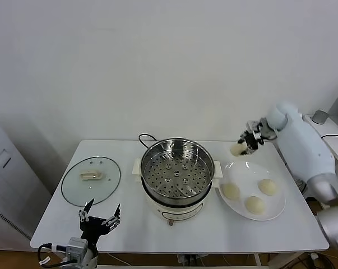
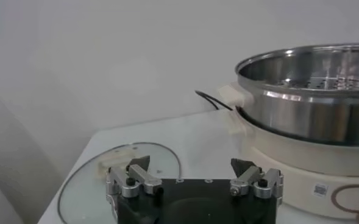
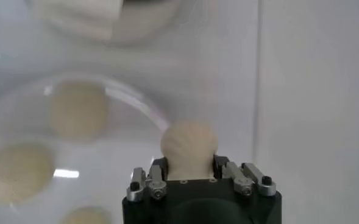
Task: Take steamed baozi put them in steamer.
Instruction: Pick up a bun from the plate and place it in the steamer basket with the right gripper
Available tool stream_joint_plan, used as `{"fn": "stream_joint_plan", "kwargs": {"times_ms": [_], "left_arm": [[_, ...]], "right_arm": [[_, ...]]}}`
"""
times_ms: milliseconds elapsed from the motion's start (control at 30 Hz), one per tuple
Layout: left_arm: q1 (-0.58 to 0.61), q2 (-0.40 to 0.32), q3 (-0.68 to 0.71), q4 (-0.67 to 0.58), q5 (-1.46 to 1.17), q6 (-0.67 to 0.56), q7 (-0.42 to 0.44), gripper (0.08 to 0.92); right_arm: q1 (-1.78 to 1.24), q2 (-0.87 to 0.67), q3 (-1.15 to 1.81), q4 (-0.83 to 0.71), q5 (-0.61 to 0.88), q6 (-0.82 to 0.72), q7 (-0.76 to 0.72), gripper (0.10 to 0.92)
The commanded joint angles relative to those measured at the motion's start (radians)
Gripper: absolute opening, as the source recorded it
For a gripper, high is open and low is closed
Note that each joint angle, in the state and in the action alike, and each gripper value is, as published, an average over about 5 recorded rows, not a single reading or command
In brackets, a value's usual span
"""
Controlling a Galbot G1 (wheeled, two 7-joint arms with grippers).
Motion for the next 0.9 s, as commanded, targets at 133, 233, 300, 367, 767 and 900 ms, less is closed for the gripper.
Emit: {"fn": "stream_joint_plan", "kwargs": {"times_ms": [133,233,300,367,767,900], "left_arm": [[0.001,-0.007,-0.001,-0.010,0.002,-0.007,-0.014,0.823],[0.001,-0.012,0.001,-0.011,0.001,-0.007,-0.015,0.823],[0.000,-0.014,0.003,-0.011,0.002,-0.007,-0.016,0.823],[-0.001,-0.016,0.005,-0.009,0.002,-0.006,-0.016,0.823],[0.000,-0.032,0.005,0.002,0.008,-0.007,-0.017,0.823],[0.002,-0.036,0.004,0.001,0.009,-0.007,-0.018,0.823]], "right_arm": [[0.322,0.160,-0.382,-0.038,0.402,0.099,-0.144,0.539],[0.322,0.193,-0.412,-0.041,0.437,0.184,-0.150,0.542],[0.319,0.209,-0.435,-0.045,0.442,0.275,-0.147,0.541],[0.311,0.221,-0.456,-0.044,0.429,0.389,-0.147,0.541],[0.175,0.264,-0.439,0.054,0.131,0.667,-0.052,0.543],[0.127,0.273,-0.404,0.068,0.061,0.667,-0.021,0.543]]}}
